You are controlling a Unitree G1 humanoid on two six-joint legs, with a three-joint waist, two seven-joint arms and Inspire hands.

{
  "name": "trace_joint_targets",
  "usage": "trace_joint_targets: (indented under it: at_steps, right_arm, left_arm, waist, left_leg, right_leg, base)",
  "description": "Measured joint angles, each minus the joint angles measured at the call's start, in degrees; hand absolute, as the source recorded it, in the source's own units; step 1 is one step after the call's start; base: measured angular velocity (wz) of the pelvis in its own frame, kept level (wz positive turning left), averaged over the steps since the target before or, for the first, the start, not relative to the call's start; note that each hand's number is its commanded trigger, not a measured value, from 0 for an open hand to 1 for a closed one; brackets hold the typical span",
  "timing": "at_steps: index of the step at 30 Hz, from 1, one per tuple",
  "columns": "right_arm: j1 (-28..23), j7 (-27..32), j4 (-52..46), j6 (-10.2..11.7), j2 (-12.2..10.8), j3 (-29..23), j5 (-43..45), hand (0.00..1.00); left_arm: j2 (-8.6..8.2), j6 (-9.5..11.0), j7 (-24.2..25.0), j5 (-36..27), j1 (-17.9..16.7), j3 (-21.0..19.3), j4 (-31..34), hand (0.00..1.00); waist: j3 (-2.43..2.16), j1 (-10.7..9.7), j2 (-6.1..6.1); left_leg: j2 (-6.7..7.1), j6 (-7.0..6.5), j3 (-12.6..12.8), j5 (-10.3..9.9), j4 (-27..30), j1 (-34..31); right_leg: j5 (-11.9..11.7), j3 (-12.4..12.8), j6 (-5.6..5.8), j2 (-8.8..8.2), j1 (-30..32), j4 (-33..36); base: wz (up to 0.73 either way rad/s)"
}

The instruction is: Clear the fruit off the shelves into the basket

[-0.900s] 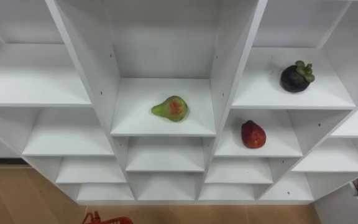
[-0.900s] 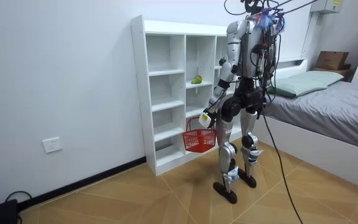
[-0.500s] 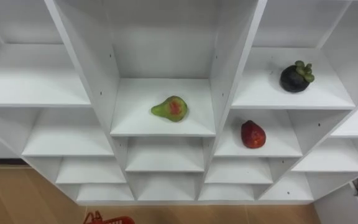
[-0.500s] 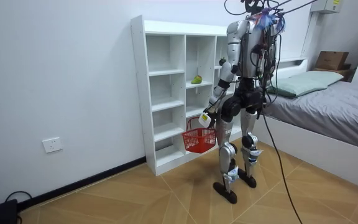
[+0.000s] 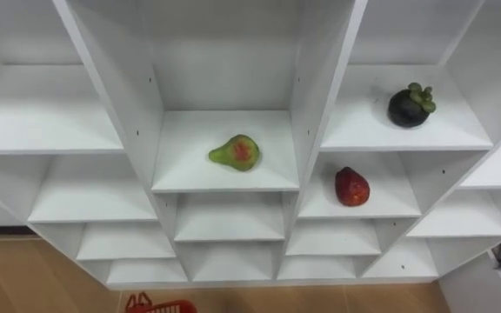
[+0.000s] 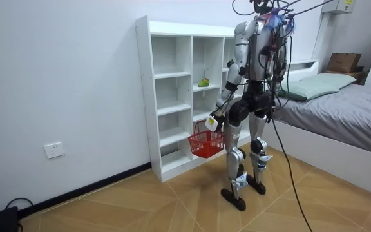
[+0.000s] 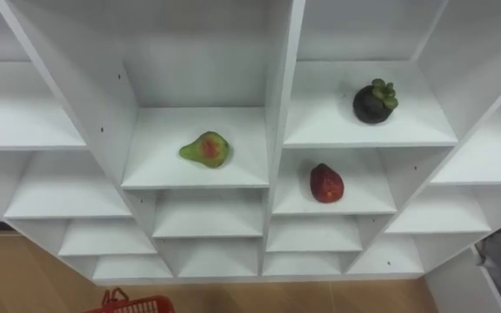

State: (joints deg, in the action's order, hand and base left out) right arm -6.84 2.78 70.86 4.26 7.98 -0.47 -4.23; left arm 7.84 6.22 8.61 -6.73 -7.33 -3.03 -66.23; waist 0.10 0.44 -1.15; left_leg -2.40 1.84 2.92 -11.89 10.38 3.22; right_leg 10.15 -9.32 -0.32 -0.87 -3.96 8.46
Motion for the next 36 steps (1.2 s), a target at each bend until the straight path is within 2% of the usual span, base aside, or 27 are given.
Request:
trace_joint_targets:
  at_steps: [6, 9, 11, 15, 19, 26, 32, 36]
  right_arm:
    - [-0.7, 2.6, -2.2, 0.2, 0.0, 0.5, 0.3, 0.0]
    - [-1.3, 4.7, -3.3, 1.2, 0.0, 0.5, 0.7, 0.0]
    - [-1.9, 5.7, -5.3, 1.2, 0.0, 0.4, 1.6, 0.0]
    - [-5.4, 9.2, -16.0, 1.7, 0.1, 0.4, 3.6, 0.0]
    - [-6.3, 12.1, -22.9, 2.3, 0.1, 1.0, 5.5, 0.0]
    - [-10.0, 16.1, -44.2, 4.5, 0.2, 1.6, 17.0, 0.0]
    - [-9.7, 20.5, -56.3, 8.1, 0.7, 3.0, 18.3, 0.0]
    - [-9.2, 21.6, -61.9, 9.0, 1.8, 3.8, 18.3, 0.0]
  left_arm:
    - [0.04, 0.1, -1.2, -0.3, 0.0, 0.0, -0.1, 1.0]
    - [-0.05, 0.1, -1.7, -0.5, -0.1, 0.0, -0.3, 1.0]
    - [-0.04, 0.1, -1.8, -0.6, -0.2, 0.0, -0.3, 1.0]
    - [0.0, 0.1, -1.8, -0.5, -0.1, 0.0, 0.0, 1.0]
    - [0.06, 0.2, -2.3, -0.6, -0.2, 1.6, 0.8, 1.0]
    - [0.2, 1.7, -3.1, -0.6, -0.3, 3.5, 2.4, 1.0]
    - [0.64, 1.7, -2.9, -0.6, -0.3, 5.8, 3.1, 1.0]
    - [0.84, 1.8, -2.2, -0.6, -0.3, 6.7, 3.1, 1.0]
  waist:
    - [0.09, 0.0, -0.12]
    - [0.09, 0.1, -0.15]
    - [0.03, 0.1, -0.07]
    - [-0.02, -0.1, 0.14]
    - [0.01, -0.1, 0.33]
    - [0.05, -0.4, 0.7]
    - [0.09, -0.6, 0.59]
    - [0.02, -0.2, 0.83]
  left_leg:
    - [0.0, -0.01, 0.3, 0.0, 0.0, 0.4]
    - [-0.02, -0.01, 0.8, 0.0, 0.0, 0.5]
    - [-0.02, -0.01, 1.0, 0.0, 0.0, 0.5]
    - [-0.01, -0.01, 1.2, 0.0, 0.0, 0.5]
    - [-0.02, -0.01, 1.2, 0.0, 0.0, 0.5]
    - [-0.02, -0.01, 1.6, 0.0, -0.4, 0.5]
    - [-0.02, -0.02, 1.6, 0.0, -0.3, 0.3]
    - [-0.02, -0.02, 1.6, 0.0, -0.6, 0.4]
  right_leg:
    - [0.0, 0.8, 0.03, 0.02, 0.7, 0.4]
    - [0.0, 1.3, 0.03, 0.03, 0.9, 0.7]
    - [0.0, 1.4, 0.1, 0.03, 1.0, 0.6]
    - [-0.1, 1.5, 0.16, 0.03, 1.0, 0.4]
    - [-0.1, 1.6, 0.14, 0.04, 1.0, 0.4]
    - [-0.2, 1.5, 0.14, 0.01, 0.9, 0.6]
    - [-0.2, 1.6, 0.16, 0.01, 1.0, 0.5]
    - [-0.2, 1.6, 0.16, 0.03, 1.0, 0.5]
  base:
    - [-0.05]
    - [-0.06]
    - [-0.06]
    - [-0.02]
    - [0.0]
    - [0.0]
    - [0.0]
    - [0.0]
